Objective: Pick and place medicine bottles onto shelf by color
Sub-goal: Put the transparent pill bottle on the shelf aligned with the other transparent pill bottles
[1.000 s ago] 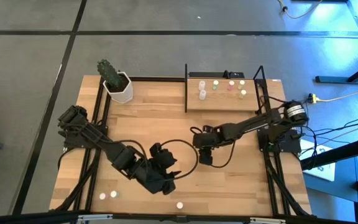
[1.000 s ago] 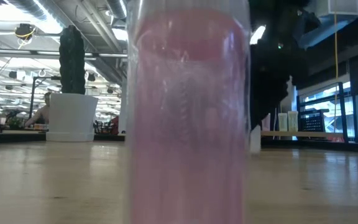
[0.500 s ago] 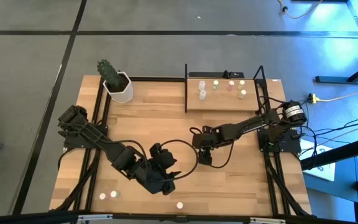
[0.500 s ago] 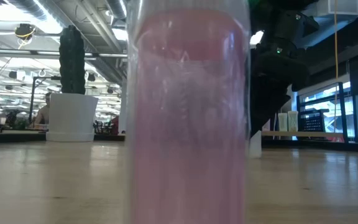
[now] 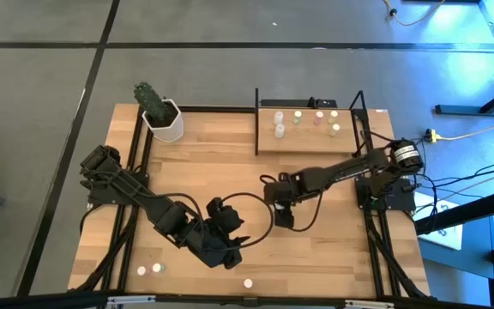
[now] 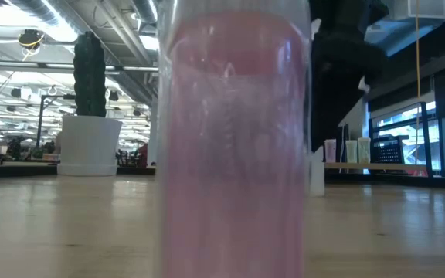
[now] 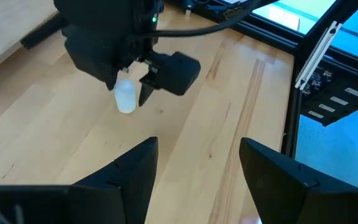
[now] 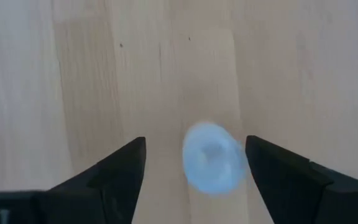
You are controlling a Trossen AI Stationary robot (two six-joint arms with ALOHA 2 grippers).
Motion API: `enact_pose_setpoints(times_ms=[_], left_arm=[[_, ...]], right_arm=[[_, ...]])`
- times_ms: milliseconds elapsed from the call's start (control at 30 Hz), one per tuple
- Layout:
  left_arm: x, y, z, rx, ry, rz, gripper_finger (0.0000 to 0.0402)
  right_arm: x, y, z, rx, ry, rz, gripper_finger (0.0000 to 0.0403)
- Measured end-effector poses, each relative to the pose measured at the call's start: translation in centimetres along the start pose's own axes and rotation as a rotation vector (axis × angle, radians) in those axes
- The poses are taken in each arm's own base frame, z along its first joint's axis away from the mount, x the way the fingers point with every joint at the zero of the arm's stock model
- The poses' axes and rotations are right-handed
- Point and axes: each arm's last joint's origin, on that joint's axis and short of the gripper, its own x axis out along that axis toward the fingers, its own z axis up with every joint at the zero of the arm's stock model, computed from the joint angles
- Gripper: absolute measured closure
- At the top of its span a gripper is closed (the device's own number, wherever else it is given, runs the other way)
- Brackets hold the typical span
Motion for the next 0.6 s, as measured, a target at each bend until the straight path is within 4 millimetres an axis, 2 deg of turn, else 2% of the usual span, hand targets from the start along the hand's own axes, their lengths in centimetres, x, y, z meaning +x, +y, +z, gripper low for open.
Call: enact_pose_setpoints(times_ms=[200, 400, 600], left_arm=[[-0.2, -0.2, -0.2, 0.004, 0.002, -0.006, 0.0182], [-0.5, -0.5, -0.5, 0.013, 0.005, -0.017, 0.0182], [-0.5, -0.5, -0.5, 0.01, 0.005, -0.017, 0.0182]], right_arm=[[-1.9, 0.0, 0.3, -0.008, 0.096, -0.059, 0.0126], [-1.9, 0.2, 0.0, -0.005, 0.142, 0.015, 0.0126], [-1.9, 0.2, 0.1, -0.009, 0.133, 0.011, 0.0127]])
